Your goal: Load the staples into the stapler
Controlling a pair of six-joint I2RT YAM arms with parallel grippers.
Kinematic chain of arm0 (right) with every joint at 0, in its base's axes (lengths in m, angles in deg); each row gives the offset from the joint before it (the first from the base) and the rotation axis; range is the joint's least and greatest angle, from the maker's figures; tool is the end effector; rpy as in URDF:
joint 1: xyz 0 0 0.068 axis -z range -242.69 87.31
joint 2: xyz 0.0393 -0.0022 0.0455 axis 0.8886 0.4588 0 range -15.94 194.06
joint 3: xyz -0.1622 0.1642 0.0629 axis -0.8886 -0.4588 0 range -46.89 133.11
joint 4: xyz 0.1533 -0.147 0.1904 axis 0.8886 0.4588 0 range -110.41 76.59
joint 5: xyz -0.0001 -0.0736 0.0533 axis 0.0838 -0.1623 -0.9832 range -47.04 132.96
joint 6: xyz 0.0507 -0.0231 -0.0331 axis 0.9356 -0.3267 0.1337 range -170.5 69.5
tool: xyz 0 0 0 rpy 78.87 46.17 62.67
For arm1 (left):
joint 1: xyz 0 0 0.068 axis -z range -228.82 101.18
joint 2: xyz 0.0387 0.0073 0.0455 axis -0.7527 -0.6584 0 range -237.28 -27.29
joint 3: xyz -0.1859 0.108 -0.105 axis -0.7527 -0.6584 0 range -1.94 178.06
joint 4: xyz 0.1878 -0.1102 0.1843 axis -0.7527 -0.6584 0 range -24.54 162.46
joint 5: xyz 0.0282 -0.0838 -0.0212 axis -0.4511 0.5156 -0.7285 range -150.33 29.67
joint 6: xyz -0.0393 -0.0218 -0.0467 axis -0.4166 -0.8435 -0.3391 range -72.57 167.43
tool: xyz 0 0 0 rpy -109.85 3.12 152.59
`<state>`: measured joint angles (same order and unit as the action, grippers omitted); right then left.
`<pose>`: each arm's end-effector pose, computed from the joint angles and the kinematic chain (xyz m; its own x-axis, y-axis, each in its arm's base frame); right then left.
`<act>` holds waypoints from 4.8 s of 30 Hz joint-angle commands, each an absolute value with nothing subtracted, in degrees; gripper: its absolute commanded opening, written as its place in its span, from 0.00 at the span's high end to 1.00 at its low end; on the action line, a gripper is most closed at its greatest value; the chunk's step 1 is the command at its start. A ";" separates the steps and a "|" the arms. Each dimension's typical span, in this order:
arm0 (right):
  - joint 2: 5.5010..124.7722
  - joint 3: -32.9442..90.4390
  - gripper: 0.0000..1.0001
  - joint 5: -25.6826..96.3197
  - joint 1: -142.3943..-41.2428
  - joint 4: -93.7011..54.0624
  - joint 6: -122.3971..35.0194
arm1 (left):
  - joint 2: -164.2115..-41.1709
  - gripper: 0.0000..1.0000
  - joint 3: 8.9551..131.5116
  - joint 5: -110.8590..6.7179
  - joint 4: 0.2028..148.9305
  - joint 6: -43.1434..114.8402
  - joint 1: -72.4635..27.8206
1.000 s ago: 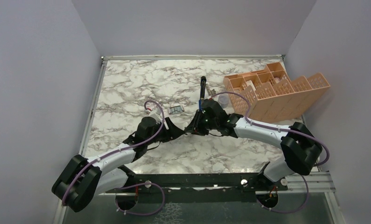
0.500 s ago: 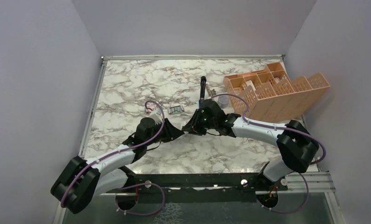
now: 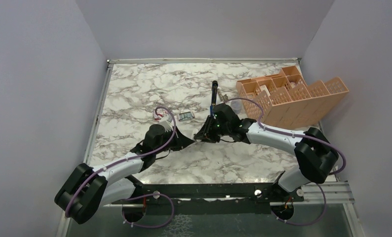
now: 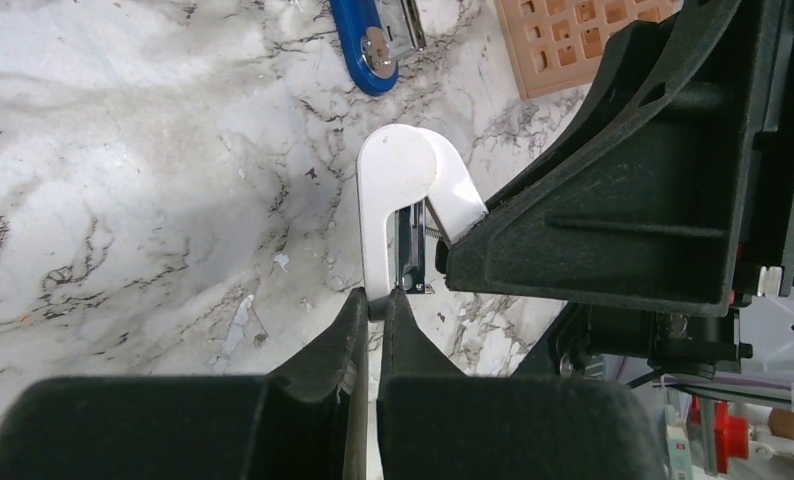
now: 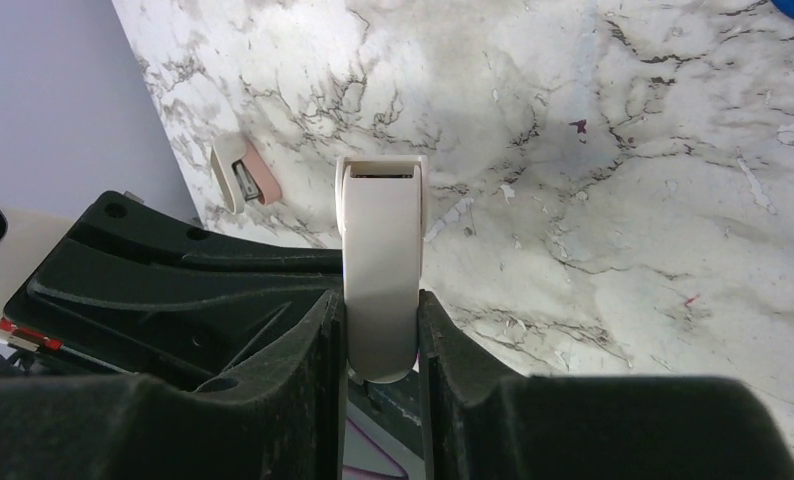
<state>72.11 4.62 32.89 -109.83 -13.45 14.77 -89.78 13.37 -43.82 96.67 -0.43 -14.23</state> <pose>0.2348 0.2660 0.1445 -0.9298 0.3128 -0.1941 0.0875 0.6997 0.7090 0.2015 -0.1564 0.1114 -0.7790 -0.3264 -0.5354 0.2714 0.5942 -0.7571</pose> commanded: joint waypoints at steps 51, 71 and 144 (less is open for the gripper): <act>75.09 4.72 0.37 22.45 -102.84 -22.25 2.65 | -87.22 1.00 17.93 -41.52 91.18 9.99 -14.10; 79.69 15.78 0.73 40.39 -104.94 -6.99 -8.05 | -87.97 0.38 21.40 -49.34 80.96 10.55 -14.10; 78.78 20.22 0.41 46.32 -92.66 10.11 -31.83 | -90.11 0.02 37.98 -81.83 44.29 5.55 -15.61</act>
<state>84.46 21.65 45.46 -92.95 11.57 -32.55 -90.88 33.72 -67.32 58.68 10.24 -14.25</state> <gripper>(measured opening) 0.583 0.931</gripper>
